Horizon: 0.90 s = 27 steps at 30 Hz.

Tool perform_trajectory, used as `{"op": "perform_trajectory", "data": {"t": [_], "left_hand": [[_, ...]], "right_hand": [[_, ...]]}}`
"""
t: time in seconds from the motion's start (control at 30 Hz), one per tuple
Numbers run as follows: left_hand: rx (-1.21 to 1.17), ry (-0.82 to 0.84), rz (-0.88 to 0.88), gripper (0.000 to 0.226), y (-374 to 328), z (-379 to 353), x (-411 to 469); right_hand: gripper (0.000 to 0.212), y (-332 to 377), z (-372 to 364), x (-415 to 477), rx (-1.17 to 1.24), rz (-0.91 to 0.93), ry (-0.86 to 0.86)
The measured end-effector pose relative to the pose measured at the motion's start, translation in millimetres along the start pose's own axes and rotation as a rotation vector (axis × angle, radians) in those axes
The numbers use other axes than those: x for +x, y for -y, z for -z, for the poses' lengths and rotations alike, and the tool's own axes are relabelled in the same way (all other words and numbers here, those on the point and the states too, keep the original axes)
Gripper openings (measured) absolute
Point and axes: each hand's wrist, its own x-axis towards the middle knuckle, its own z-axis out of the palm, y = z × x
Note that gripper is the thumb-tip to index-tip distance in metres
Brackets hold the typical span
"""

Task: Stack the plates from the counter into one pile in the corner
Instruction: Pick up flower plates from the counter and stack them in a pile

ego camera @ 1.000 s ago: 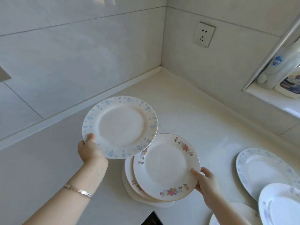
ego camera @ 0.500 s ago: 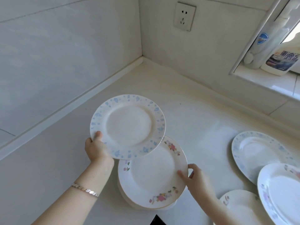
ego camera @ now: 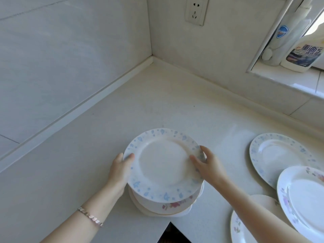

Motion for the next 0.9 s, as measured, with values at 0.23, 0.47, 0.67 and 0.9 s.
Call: {"op": "perform_trajectory", "data": {"t": [0.23, 0.47, 0.67, 0.9], "left_hand": [[0.844, 0.118, -0.165, 0.041, 19, 18, 8], [0.990, 0.118, -0.188, 0.043, 21, 19, 17], [1.029, 0.070, -0.255, 0.043, 29, 16, 8], [0.059, 0.123, 0.057, 0.033, 43, -11, 14]], "right_hand": [[0.059, -23, -10, -14, -0.242, -0.039, -0.008], [0.060, -26, -18, -8, -0.496, -0.014, -0.054], [0.063, -26, -15, -13, -0.656, -0.025, -0.086], [0.051, -34, -34, -1, 0.322, -0.126, -0.018]]}}
